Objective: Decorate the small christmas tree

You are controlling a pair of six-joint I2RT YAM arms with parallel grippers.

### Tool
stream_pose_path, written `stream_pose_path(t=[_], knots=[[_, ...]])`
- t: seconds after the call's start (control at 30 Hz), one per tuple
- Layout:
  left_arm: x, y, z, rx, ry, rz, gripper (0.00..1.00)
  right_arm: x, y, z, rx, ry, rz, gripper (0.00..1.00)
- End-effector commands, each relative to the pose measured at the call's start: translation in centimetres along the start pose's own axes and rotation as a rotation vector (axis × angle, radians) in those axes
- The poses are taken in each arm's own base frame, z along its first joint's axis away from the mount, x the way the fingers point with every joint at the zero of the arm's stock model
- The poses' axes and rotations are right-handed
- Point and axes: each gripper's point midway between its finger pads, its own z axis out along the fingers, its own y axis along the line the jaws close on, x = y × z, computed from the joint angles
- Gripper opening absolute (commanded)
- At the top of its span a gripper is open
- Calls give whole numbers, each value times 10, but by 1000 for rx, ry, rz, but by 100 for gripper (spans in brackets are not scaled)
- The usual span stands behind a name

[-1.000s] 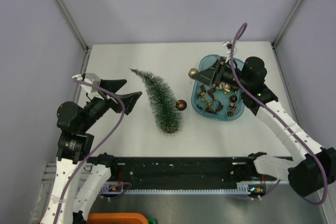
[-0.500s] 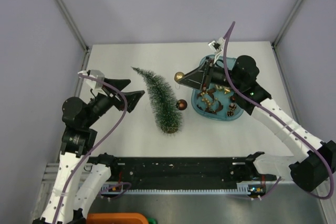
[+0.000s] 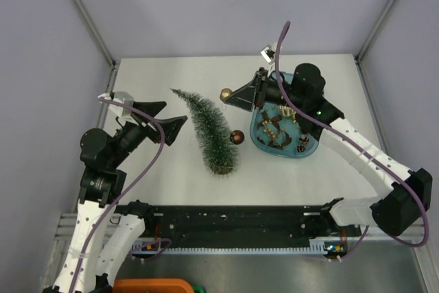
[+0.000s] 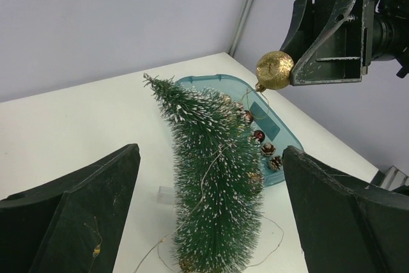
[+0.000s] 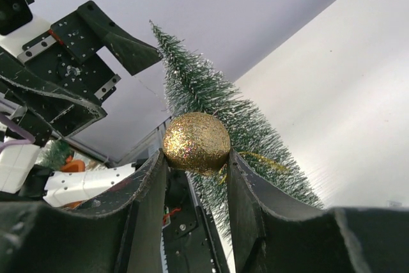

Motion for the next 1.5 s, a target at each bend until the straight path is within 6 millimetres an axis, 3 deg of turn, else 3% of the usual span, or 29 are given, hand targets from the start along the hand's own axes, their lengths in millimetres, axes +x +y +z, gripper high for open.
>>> stream_pose_path(t=[0.0, 0.1, 0.2, 0.47, 0.67, 0.83, 1.17, 1.47], knots=[[-10, 15, -1, -80, -57, 39, 99, -22, 19, 10, -42, -40, -85, 20], [-9, 34, 1, -175, -74, 14, 99, -20, 18, 15, -42, -35, -90, 20], [-12, 36, 0, -188, -84, 29, 99, -20, 14, 15, -26, -36, -95, 20], [-48, 14, -10, -146, -155, 94, 99, -15, 8, 13, 5, -30, -100, 19], [-69, -10, -18, -83, -203, 44, 99, -14, 5, 12, 20, -32, -99, 19], [-68, -30, -20, 9, -197, -41, 99, -14, 5, 10, 31, -34, -103, 19], [-64, -25, -9, -1, -187, -196, 99, -15, 7, 5, 44, -37, -111, 19], [-92, -30, 3, 39, -244, -279, 99, -15, 8, 2, 51, -35, -118, 19]])
